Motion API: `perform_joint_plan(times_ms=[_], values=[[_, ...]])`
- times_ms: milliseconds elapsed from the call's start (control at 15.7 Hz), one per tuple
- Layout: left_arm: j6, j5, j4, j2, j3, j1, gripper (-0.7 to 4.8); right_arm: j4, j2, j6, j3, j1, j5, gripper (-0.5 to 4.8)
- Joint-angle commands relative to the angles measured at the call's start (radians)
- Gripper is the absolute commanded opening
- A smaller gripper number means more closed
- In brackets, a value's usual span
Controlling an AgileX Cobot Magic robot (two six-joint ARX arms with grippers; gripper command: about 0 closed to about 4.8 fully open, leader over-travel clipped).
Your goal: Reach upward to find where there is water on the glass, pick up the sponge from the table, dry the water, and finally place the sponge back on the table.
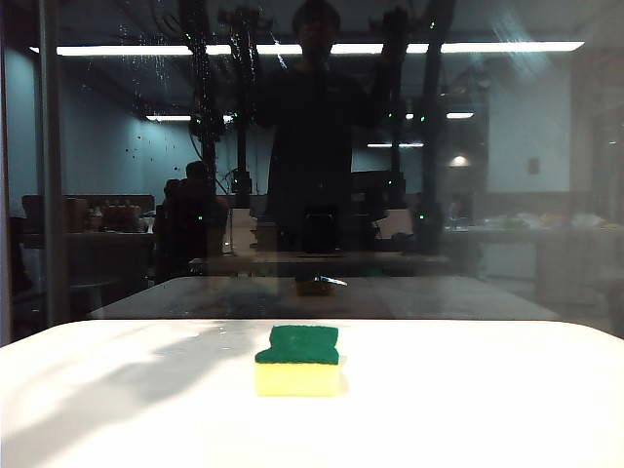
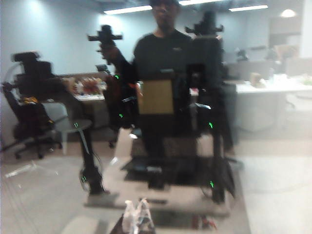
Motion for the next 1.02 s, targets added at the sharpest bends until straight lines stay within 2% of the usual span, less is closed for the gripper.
perform_joint_plan(times_ms=[64,192,575,894,1022], values=[[0.000,0.008,0.008,0.052,0.091,0.000,-0.04,0.013,0.039,0.004,0.053,0.000,-0.014,-0.06],[0.001,0.009,-0.008,0.063,0.113,0.000,-0.04,0.014,0.049,0.004,0.059,0.000,-0.047,-0.06],[0.001,0.058,-0.040,0.106,0.114,0.000,-0.04,0.027,0.067,0.004,0.062,0.000,-0.049,-0.06],[0.010,0.050,-0.040,0.109,0.114,0.001,-0.04,0.026,0.067,0.004,0.062,0.000,-0.049,-0.06],[0.020,0.090,-0.040,0.109,0.114,0.000,-0.04,0.026,0.066,0.004,0.062,0.000,-0.075,-0.06]])
